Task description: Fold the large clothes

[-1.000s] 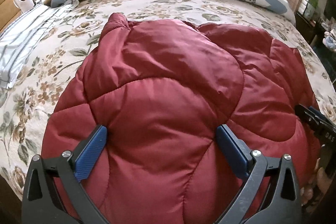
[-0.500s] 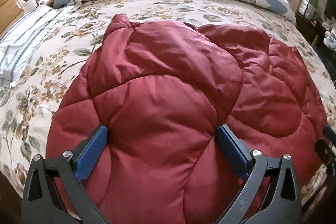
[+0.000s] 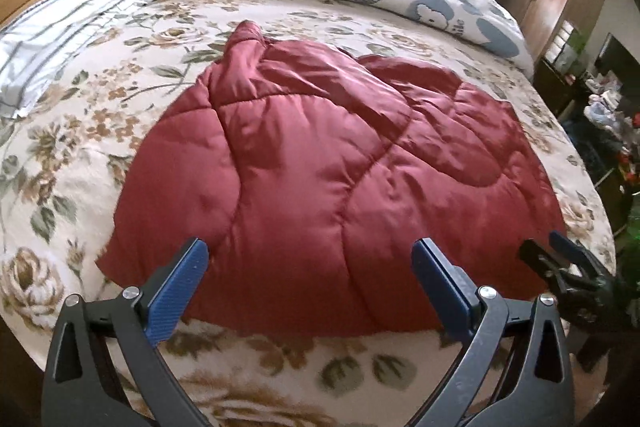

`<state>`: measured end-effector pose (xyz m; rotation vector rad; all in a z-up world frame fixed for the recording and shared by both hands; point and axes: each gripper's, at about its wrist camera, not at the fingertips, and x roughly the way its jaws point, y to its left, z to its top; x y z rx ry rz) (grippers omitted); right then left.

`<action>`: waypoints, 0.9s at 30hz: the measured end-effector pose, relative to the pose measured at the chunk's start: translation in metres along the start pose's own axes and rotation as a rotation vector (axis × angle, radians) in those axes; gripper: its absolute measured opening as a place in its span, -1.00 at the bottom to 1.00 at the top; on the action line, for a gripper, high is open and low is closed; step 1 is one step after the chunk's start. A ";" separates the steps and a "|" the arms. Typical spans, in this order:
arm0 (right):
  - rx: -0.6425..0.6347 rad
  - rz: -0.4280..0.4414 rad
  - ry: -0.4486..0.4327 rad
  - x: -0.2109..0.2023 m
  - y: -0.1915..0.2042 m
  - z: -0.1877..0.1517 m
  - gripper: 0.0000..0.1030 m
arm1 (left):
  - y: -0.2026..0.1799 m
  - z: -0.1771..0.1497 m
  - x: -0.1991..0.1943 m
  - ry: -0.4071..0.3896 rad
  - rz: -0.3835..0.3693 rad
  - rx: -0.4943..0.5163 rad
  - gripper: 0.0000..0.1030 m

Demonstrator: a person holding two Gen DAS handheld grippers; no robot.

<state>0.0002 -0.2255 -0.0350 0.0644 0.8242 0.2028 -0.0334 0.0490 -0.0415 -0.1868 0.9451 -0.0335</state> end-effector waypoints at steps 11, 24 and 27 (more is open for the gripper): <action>0.080 -0.034 0.043 0.014 -0.033 -0.012 0.99 | -0.015 -0.004 0.029 0.032 0.090 0.093 1.00; -0.005 -0.089 0.037 0.009 -0.017 0.005 0.99 | -0.015 0.001 0.039 0.025 0.094 0.112 1.00; 0.065 -0.017 0.078 0.026 -0.036 -0.001 0.99 | -0.012 0.003 0.026 0.009 0.076 0.091 0.99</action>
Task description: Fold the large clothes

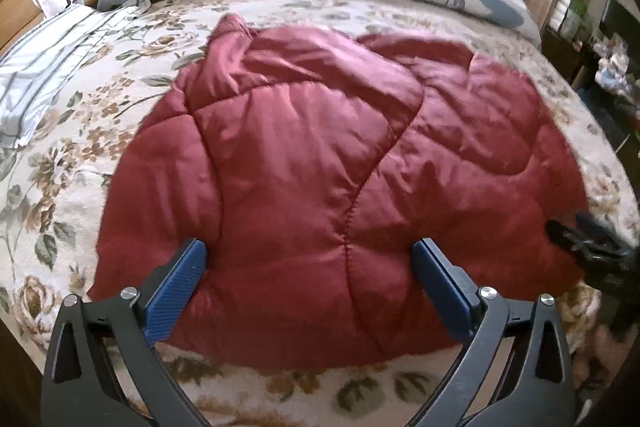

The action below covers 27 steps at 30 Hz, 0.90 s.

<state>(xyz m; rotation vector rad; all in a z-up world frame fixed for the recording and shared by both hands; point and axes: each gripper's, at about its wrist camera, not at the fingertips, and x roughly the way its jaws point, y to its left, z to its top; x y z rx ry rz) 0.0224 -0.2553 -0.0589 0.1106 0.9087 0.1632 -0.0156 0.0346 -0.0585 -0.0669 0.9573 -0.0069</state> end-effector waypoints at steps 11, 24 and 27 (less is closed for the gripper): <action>0.013 0.014 -0.031 0.000 -0.004 -0.008 0.99 | 0.001 0.002 0.019 0.023 0.018 0.006 1.00; 0.006 0.025 -0.034 0.002 -0.005 -0.007 1.00 | 0.000 0.004 0.023 0.011 0.034 0.026 1.00; 0.000 0.014 -0.037 0.003 -0.003 -0.008 0.99 | -0.003 0.003 0.026 0.008 0.049 0.038 1.00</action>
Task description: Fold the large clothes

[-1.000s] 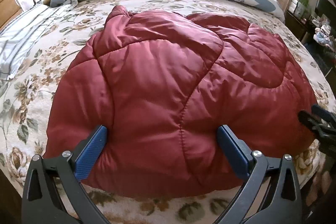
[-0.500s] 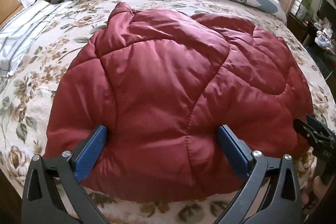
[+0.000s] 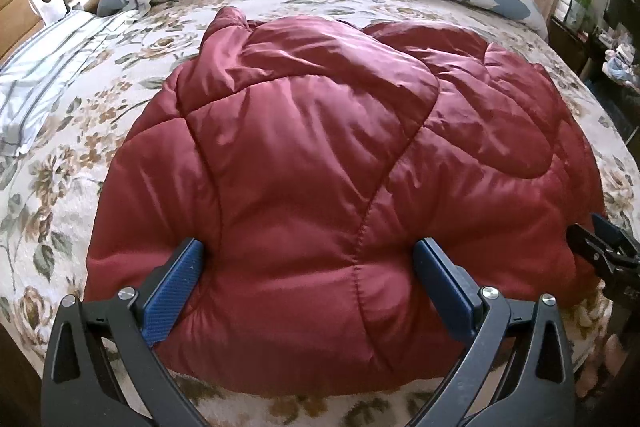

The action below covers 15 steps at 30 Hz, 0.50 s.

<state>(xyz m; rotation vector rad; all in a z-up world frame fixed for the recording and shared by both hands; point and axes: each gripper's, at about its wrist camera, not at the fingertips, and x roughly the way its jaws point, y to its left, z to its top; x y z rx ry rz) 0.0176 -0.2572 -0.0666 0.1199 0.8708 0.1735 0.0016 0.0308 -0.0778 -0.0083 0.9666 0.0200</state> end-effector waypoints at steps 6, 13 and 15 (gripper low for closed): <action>0.016 -0.003 0.003 -0.011 0.002 0.000 0.99 | 0.001 -0.004 -0.011 0.004 0.003 -0.015 1.00; -0.006 0.006 -0.020 -0.044 0.007 -0.008 1.00 | 0.004 -0.023 -0.038 0.011 0.025 -0.030 1.00; -0.012 0.010 -0.016 -0.051 0.008 -0.010 1.00 | 0.005 -0.028 -0.043 0.018 0.043 -0.024 1.00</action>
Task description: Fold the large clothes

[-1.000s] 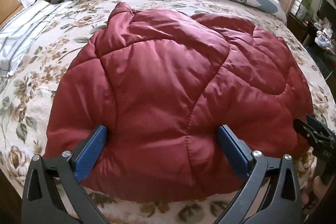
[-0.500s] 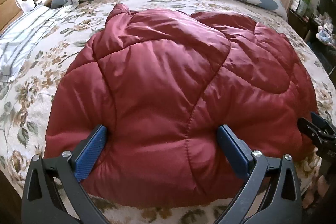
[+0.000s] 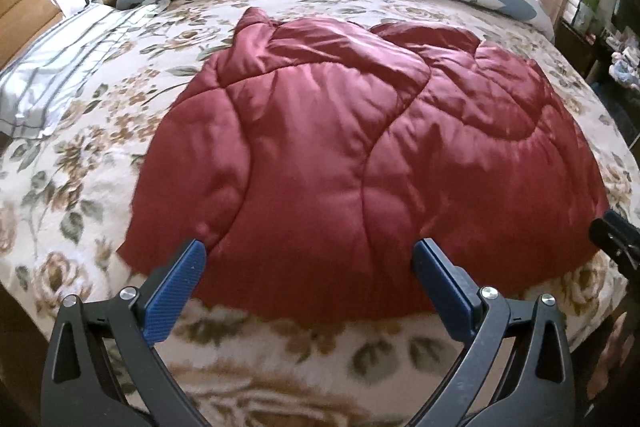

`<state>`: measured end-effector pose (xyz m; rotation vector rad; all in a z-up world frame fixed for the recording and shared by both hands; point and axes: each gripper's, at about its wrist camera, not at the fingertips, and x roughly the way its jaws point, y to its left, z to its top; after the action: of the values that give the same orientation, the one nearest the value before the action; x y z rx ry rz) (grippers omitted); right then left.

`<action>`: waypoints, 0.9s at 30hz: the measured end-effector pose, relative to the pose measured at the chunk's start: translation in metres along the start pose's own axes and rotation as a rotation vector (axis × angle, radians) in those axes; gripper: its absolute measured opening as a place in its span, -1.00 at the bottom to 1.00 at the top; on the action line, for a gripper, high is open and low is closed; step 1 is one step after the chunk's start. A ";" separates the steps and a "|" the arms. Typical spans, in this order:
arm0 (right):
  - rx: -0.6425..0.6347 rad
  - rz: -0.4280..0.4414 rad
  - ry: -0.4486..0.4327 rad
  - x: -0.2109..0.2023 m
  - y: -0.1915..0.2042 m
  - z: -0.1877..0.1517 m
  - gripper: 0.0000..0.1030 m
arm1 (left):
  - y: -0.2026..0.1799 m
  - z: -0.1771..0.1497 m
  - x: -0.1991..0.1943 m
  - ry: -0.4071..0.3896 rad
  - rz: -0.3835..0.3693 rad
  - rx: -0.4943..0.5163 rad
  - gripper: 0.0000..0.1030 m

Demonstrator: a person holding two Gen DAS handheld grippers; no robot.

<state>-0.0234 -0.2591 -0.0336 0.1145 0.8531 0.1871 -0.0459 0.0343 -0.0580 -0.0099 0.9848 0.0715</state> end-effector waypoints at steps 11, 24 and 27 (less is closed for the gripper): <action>-0.019 0.021 0.059 -0.012 0.008 -0.024 1.00 | -0.003 -0.018 -0.013 0.033 0.107 0.074 1.00; -0.146 0.052 0.141 -0.030 0.036 -0.040 1.00 | 0.001 -0.033 -0.046 -0.002 0.089 0.107 1.00; -0.165 0.086 0.092 -0.055 0.043 -0.027 1.00 | -0.004 -0.023 -0.062 -0.031 0.072 0.124 1.00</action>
<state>-0.0844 -0.2283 -0.0028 -0.0124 0.9216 0.3444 -0.0992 0.0260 -0.0196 0.1395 0.9569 0.0762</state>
